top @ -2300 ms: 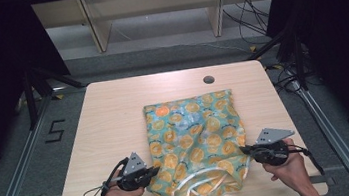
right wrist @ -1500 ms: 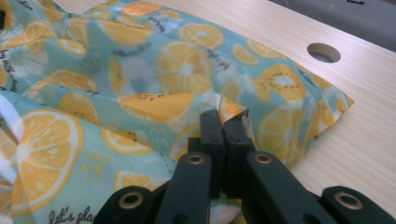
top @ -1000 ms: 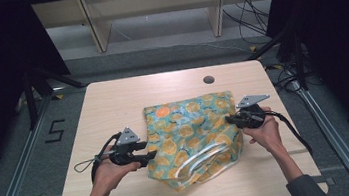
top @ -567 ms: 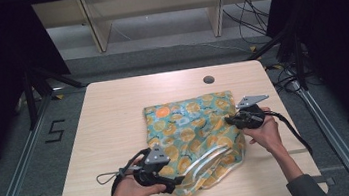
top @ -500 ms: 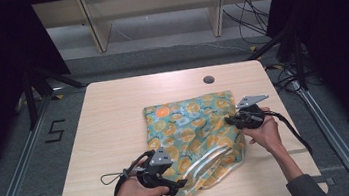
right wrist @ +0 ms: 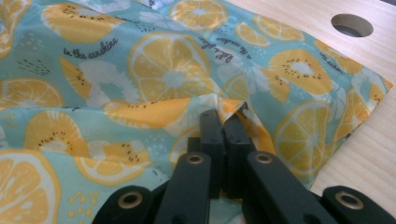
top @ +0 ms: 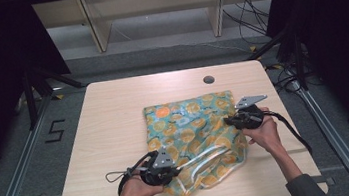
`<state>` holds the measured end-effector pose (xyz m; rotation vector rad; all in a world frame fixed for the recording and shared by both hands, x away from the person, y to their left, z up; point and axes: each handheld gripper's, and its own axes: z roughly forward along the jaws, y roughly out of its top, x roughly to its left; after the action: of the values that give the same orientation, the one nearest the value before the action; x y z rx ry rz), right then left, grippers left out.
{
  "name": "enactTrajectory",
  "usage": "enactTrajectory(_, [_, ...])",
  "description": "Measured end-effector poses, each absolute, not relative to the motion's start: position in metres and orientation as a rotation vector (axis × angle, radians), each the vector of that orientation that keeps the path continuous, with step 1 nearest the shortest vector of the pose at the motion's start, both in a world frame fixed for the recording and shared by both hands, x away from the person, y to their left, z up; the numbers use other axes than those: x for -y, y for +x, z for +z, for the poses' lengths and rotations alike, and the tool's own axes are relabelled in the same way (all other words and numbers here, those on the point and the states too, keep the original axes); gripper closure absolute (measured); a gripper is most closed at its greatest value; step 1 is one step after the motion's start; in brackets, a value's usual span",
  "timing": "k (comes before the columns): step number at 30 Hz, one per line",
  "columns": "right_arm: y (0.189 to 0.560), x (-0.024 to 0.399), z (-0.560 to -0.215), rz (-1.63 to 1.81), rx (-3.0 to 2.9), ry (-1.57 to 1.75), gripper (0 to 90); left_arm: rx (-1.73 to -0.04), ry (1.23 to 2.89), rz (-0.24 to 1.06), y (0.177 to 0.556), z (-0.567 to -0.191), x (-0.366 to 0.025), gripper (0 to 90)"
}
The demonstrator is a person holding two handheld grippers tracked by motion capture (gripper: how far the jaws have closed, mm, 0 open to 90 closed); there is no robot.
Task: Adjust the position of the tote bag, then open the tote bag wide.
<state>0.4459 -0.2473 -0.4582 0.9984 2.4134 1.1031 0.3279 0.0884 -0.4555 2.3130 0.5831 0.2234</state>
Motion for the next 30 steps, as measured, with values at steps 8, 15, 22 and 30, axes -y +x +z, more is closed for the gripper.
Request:
enactTrajectory(8, [0.445,0.248,-0.457,1.113,-2.403,1.033,84.0,-0.603,2.246,0.258,0.337,-0.442,-0.096,89.4])
enactTrajectory(15, [0.438,0.252,-0.442,1.145,-2.390,1.098,52.8,-0.647,2.168,0.312,0.360,-0.418,-0.112,89.5])
enactTrajectory(22, [0.405,0.257,-0.404,1.194,-2.417,1.074,44.0,-0.693,2.131,0.285,0.388,-0.407,-0.119,89.5])
enactTrajectory(30, [0.378,0.232,-0.385,1.217,-2.521,0.875,36.6,-0.737,2.138,0.290,0.415,-0.394,-0.125,89.5])
